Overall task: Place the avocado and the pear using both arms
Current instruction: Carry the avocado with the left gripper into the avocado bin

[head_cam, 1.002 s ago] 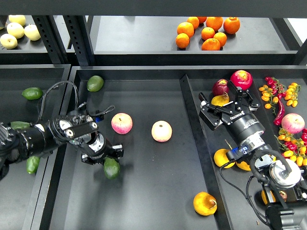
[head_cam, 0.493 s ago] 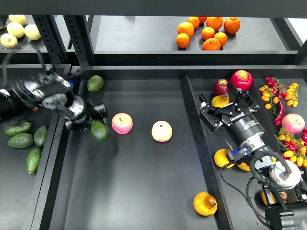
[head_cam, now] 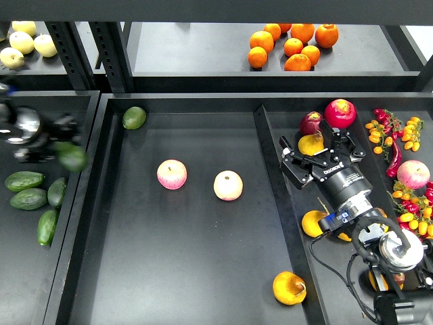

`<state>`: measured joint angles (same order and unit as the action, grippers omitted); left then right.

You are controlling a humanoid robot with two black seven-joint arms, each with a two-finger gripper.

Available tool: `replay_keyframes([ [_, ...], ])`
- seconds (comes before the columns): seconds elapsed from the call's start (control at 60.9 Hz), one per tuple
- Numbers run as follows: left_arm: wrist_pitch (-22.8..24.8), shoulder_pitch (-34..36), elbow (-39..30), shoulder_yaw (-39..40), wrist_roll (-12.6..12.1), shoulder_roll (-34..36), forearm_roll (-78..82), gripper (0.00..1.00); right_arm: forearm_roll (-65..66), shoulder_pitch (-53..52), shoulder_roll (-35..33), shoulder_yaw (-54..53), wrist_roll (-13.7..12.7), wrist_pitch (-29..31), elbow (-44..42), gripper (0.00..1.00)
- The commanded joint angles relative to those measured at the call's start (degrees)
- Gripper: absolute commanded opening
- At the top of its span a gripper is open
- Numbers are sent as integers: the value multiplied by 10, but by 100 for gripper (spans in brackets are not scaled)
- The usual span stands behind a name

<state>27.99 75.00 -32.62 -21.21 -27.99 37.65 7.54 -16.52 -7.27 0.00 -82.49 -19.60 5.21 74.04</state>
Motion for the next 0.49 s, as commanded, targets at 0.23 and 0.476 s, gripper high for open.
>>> replay_keyframes([
  [0.23, 0, -103, 11, 88, 0, 46, 3, 8, 0, 9, 0, 1, 0, 0, 0, 100],
  [0.476, 0, -154, 22, 132, 0, 43, 6, 9, 0, 13, 0, 3, 0, 0, 0, 100],
])
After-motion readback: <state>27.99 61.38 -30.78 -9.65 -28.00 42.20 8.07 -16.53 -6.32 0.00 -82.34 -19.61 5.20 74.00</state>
